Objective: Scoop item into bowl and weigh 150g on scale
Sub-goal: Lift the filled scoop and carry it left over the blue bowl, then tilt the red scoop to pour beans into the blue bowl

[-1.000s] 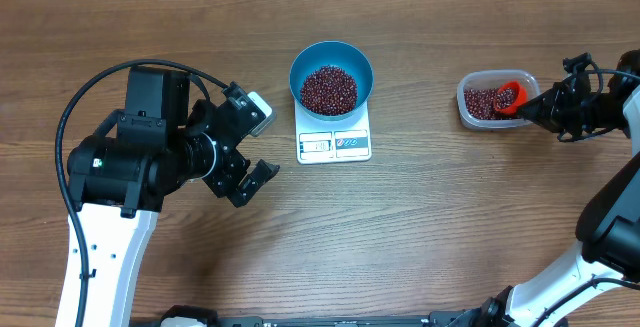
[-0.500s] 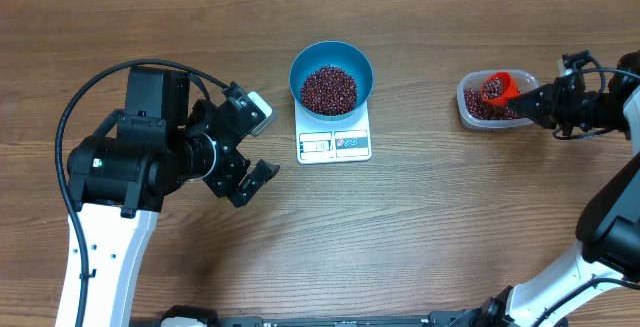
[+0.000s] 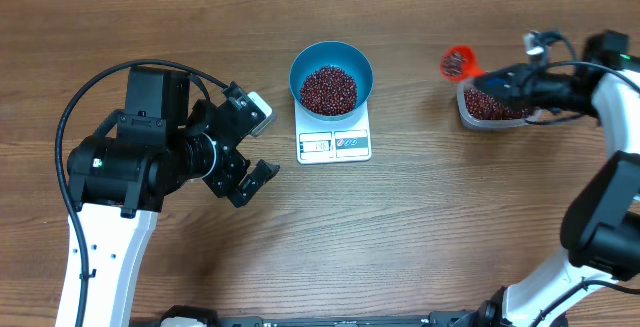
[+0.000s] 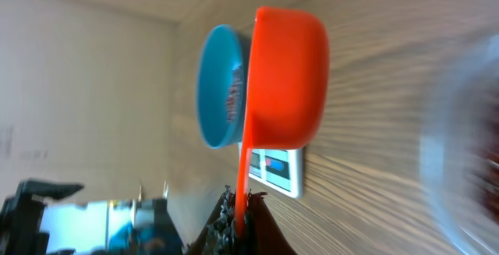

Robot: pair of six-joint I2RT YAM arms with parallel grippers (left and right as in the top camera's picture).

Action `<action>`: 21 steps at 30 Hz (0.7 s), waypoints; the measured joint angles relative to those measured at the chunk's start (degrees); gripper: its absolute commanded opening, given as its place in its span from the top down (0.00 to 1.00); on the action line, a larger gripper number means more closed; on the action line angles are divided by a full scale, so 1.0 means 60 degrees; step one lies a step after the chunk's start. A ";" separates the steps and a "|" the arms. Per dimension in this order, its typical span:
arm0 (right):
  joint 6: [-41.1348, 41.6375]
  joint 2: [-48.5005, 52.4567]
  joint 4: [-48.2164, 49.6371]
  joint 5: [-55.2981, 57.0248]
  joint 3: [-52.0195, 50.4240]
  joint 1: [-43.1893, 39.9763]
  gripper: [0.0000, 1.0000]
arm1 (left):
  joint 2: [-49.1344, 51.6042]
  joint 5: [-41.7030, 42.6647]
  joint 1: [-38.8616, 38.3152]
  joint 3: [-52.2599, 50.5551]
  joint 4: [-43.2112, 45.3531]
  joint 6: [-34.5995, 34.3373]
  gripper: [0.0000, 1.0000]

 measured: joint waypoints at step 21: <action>0.1661 -0.0004 0.4003 0.1796 0.0000 0.5053 0.96 | 0.0000 0.0000 0.0000 0.0000 0.0000 0.0000 0.00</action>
